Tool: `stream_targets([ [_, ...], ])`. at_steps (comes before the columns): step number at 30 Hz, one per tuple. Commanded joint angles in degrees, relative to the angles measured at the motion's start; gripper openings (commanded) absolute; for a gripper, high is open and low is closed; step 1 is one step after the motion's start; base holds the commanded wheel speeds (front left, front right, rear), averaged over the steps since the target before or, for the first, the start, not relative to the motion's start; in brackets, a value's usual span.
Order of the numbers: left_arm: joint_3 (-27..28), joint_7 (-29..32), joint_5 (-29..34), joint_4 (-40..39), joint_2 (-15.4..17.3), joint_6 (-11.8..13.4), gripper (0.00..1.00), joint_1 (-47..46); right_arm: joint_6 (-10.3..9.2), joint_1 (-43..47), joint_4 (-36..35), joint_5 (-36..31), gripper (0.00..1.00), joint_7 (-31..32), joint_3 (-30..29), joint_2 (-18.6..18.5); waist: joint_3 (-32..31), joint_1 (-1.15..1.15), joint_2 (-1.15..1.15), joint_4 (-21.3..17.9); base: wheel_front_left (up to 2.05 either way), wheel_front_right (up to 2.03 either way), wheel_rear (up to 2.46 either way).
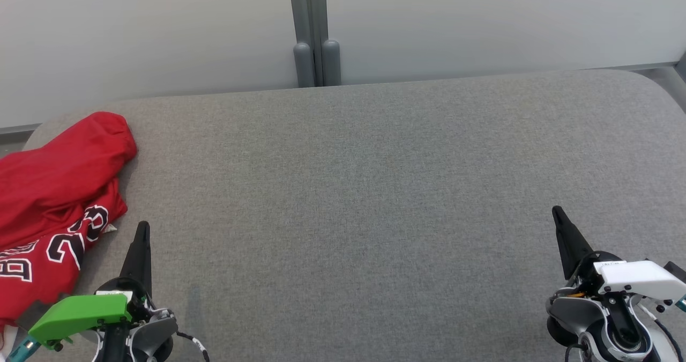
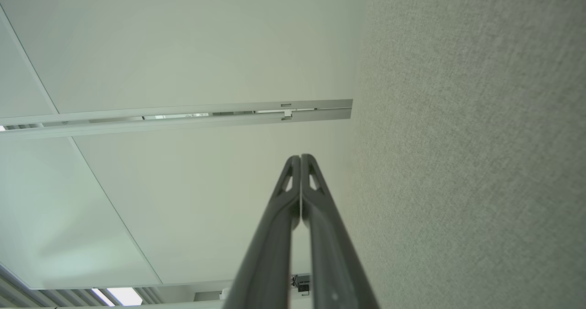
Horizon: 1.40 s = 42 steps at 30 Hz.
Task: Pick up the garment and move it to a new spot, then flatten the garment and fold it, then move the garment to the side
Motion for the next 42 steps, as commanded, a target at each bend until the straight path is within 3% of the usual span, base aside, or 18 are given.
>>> stream_targets([
  [1, 0.10, 0.17, 0.01, -0.08, 0.45, -0.25, 0.00, -0.66, 0.00, -0.30, 0.09, -0.22, 0.00, 0.11, 0.02, -0.08, 0.00, 0.00, 0.00, 0.00, 0.00, 0.00, 0.00],
  [10, 0.10, 0.17, 0.01, -0.08, 0.45, -0.25, 0.00, -0.66, 0.00, -0.30, 0.09, -0.22, 0.00, 0.11, 0.02, -0.08, 0.00, 0.00, 0.00, 0.00, 0.00, 0.00, 0.00],
  [11, -0.01, -0.01, 0.00, 0.14, -0.03, 0.00, 1.00, 0.07, 0.00, 0.07, 0.14, 0.01, 1.00, -0.01, 0.00, 0.02, 0.00, 0.00, 0.00, 0.00, 0.00, 0.00, 0.00],
  [26, -0.65, -3.27, 4.61, 0.57, -0.33, -0.01, 1.00, 2.00, -0.02, 2.11, 0.51, -3.63, 1.00, -3.23, 2.15, 0.43, 0.08, 0.00, 0.00, -0.03, 0.00, 0.00, 0.00],
  [42, -1.41, -7.22, 21.77, -3.11, -0.17, 1.57, 1.00, 2.02, -0.01, 2.32, -2.14, -17.64, 1.00, -7.17, 4.26, 0.29, 0.10, 0.00, 0.00, -0.22, 0.00, 0.00, 0.00],
])
